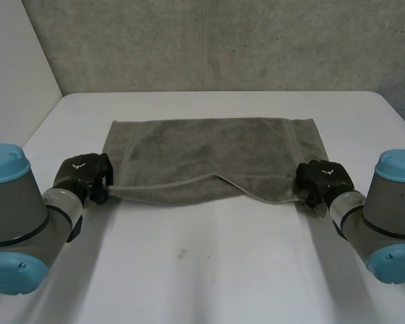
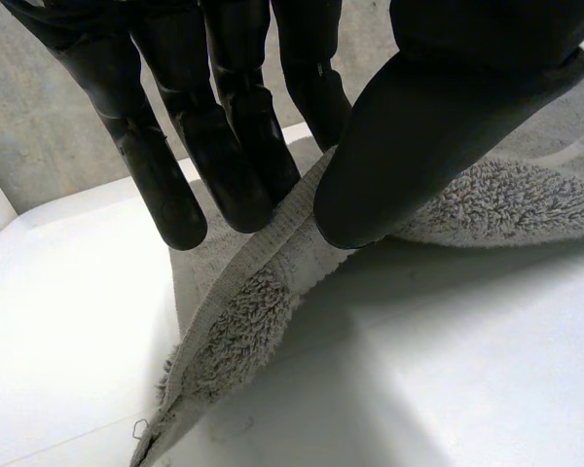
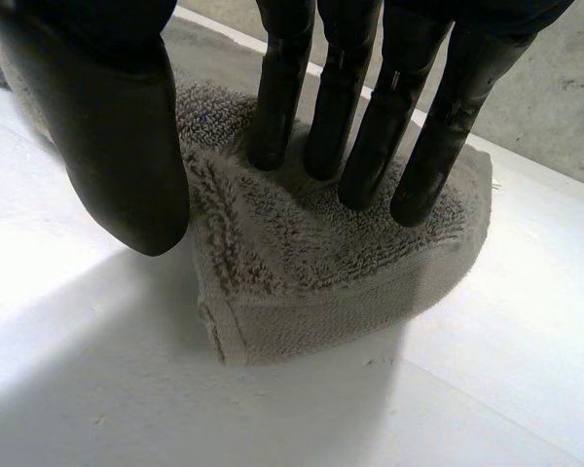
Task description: Fold the towel.
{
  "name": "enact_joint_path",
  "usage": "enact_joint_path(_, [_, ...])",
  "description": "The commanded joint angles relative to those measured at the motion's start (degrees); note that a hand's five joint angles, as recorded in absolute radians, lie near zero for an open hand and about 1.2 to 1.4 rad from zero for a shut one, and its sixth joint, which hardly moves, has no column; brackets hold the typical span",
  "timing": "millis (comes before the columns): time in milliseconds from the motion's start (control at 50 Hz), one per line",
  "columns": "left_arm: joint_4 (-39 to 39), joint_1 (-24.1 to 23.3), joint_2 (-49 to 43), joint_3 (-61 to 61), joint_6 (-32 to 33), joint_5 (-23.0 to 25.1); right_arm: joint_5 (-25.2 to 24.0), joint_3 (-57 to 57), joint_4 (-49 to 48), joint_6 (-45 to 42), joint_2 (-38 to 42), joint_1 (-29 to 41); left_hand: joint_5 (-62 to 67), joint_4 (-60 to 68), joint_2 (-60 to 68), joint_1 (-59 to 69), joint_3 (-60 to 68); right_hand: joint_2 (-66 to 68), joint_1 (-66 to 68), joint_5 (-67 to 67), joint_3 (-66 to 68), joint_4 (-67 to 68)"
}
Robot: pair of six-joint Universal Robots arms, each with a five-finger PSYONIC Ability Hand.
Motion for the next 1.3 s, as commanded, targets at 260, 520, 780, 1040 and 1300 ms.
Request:
enact_joint_path(260, [0.0, 0.0, -0.4, 0.0, 0.2, 0.0, 3.8, -1.2, -5.4, -1.0, -3.1, -0.7, 10.8, 10.1, 10.2, 11.4, 10.2, 38.1, 38.3, 37.5, 38.4, 38.1])
enact_joint_path(520, [-8.5, 0.0, 9.7, -4.0, 12.7, 0.1, -3.4, 4.1, 14.4, -15.0, -22.6, -5.5, 10.8, 10.1, 10.2, 11.4, 10.2, 38.1, 38.3, 37.5, 38.4, 38.1])
enact_joint_path(780, [-22.7, 0.3, 35.5, -14.6, 22.8, 0.2, -5.0, 12.8, 35.9, -34.5, -38.6, -15.1, 10.8, 10.1, 10.2, 11.4, 10.2, 38.1, 38.3, 37.5, 38.4, 38.1])
enact_joint_path(1040, [-17.2, 3.1, 24.3, -10.9, 25.4, 7.1, -16.9, 8.1, 31.8, -33.3, -30.4, -20.2, 10.8, 10.1, 10.2, 11.4, 10.2, 38.1, 38.3, 37.5, 38.4, 38.1])
enact_joint_path(1300, [-10.7, -1.0, -10.9, 17.6, 25.3, 5.4, -2.0, -18.1, 17.4, -29.0, 1.5, -8.8, 10.8, 10.1, 10.2, 11.4, 10.2, 38.1, 38.3, 37.5, 38.4, 38.1])
